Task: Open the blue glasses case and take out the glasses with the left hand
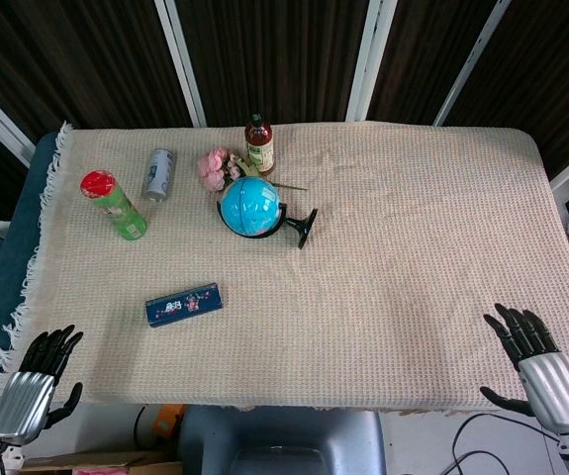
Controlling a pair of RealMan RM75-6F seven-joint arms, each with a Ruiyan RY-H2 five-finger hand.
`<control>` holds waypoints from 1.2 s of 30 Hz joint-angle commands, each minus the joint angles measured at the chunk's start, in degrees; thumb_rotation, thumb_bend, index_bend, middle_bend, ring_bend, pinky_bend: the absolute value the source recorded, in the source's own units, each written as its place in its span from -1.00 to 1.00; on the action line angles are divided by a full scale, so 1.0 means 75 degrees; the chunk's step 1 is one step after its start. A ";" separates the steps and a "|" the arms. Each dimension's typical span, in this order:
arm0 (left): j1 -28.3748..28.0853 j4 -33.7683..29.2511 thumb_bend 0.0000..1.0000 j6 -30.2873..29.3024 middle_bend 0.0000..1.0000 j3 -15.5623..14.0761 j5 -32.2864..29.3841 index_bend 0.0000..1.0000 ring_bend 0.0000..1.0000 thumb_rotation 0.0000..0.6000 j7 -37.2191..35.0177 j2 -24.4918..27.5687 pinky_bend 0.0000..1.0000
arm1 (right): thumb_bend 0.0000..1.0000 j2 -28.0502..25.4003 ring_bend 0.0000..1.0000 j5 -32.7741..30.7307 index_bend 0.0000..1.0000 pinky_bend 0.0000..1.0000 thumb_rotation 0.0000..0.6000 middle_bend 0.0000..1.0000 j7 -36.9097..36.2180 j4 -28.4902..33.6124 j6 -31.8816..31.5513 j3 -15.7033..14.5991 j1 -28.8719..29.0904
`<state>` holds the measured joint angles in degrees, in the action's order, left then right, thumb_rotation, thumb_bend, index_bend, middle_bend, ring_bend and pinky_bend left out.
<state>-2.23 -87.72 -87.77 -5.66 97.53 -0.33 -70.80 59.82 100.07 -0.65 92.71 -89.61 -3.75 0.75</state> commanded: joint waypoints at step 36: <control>-0.2630 -0.0287 -0.24 0.2787 -1.00 0.2411 -0.3844 -0.54 -1.00 1.00 0.3750 -0.3462 -1.00 | -0.65 -0.0059 -1.00 -0.0334 -1.00 -1.00 1.00 -1.00 -0.0065 0.0104 0.0285 0.0116 0.0149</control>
<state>-21.16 -90.58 -67.30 11.78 69.81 26.80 -95.89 59.41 97.52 -1.11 93.50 -87.45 -2.86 1.87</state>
